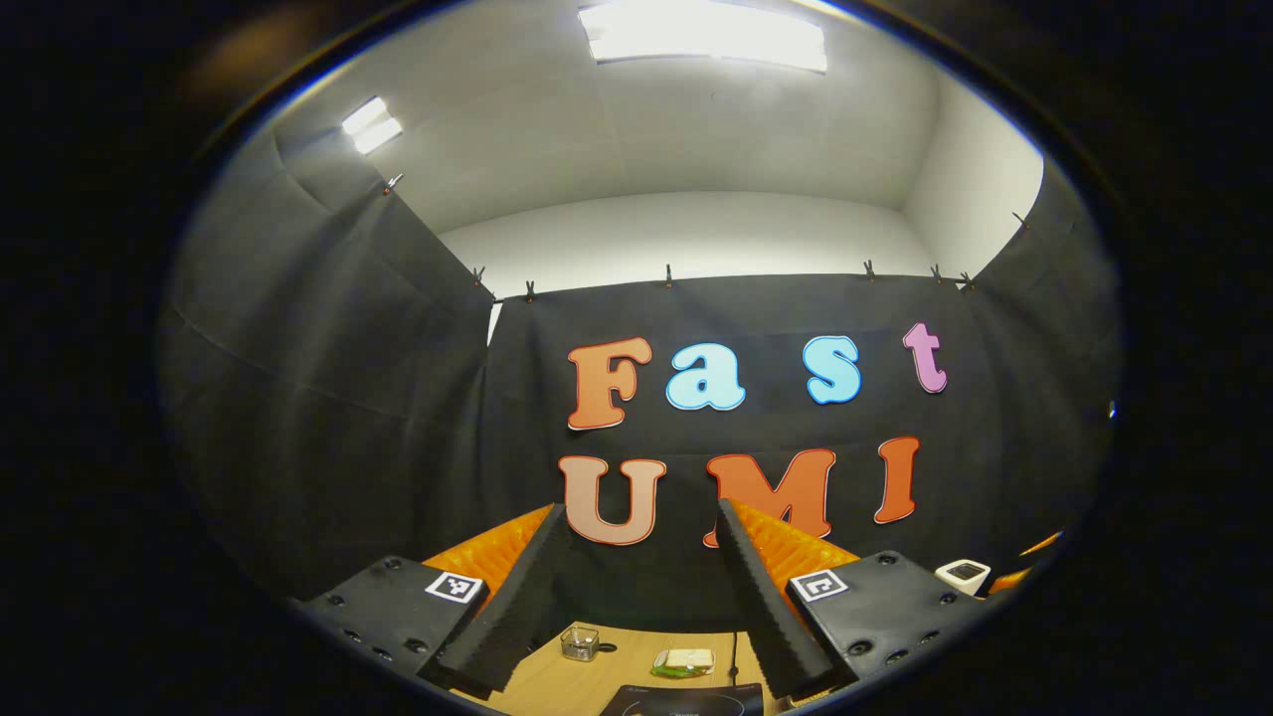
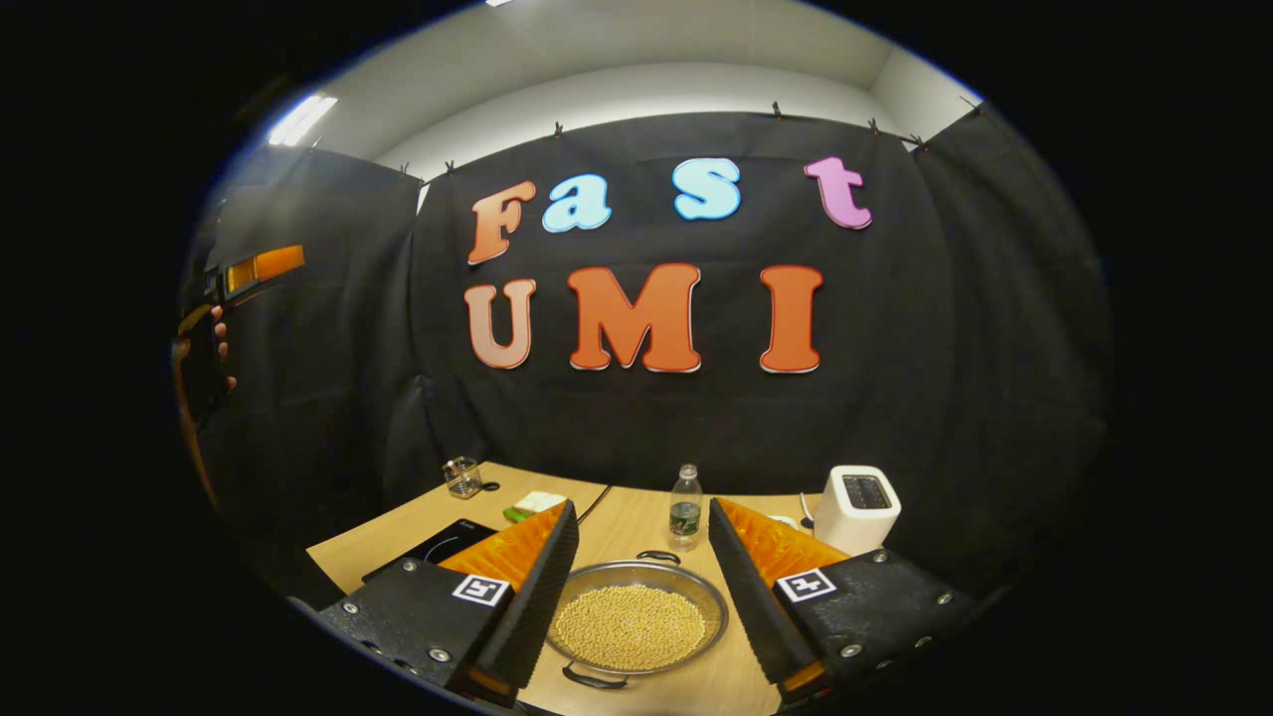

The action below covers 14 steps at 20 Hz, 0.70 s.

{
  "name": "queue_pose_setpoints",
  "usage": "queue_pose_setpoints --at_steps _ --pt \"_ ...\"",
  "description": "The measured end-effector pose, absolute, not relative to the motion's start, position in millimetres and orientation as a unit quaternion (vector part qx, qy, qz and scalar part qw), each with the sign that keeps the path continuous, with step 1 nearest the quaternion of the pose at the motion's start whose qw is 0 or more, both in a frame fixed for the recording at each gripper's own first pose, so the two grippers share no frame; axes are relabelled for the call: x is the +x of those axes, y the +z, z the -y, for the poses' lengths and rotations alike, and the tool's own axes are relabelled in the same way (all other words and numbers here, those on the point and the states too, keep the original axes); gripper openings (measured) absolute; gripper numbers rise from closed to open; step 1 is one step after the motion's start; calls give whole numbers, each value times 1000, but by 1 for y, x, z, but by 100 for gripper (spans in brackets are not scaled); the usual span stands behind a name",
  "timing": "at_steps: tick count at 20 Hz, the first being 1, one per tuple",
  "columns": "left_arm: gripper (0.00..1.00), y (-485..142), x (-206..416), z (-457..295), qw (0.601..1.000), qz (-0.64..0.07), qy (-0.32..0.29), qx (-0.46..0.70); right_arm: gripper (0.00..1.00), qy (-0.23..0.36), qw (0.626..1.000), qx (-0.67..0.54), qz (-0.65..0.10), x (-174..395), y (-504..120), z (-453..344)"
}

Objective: First push the handle of the pot to place it horizontally, then grasp the pot with both hands and set it on the induction cooktop.

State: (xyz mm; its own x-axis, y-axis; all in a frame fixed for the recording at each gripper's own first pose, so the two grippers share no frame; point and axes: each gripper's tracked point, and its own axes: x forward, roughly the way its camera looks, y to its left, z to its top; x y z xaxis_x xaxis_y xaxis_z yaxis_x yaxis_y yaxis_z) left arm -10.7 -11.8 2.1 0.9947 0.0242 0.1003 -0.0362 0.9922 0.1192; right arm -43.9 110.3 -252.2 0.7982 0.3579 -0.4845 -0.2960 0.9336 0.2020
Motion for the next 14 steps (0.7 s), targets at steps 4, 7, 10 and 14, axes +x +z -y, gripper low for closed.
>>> queue_pose_setpoints --at_steps 4,7,10,14 --pt "96 -8 -7 2 997 40 23 59 63 215 899 95 -371 -74 -317 -151" --pt "96 -17 -4 -10 997 31 34 62 41 239 851 116 -453 -103 -363 -178" --pt "96 -26 -3 -19 997 20 43 65 27 257 812 109 -513 -136 -402 -197" --pt "96 -31 -4 -28 996 17 52 68 13 272 767 103 -573 -165 -434 -223"
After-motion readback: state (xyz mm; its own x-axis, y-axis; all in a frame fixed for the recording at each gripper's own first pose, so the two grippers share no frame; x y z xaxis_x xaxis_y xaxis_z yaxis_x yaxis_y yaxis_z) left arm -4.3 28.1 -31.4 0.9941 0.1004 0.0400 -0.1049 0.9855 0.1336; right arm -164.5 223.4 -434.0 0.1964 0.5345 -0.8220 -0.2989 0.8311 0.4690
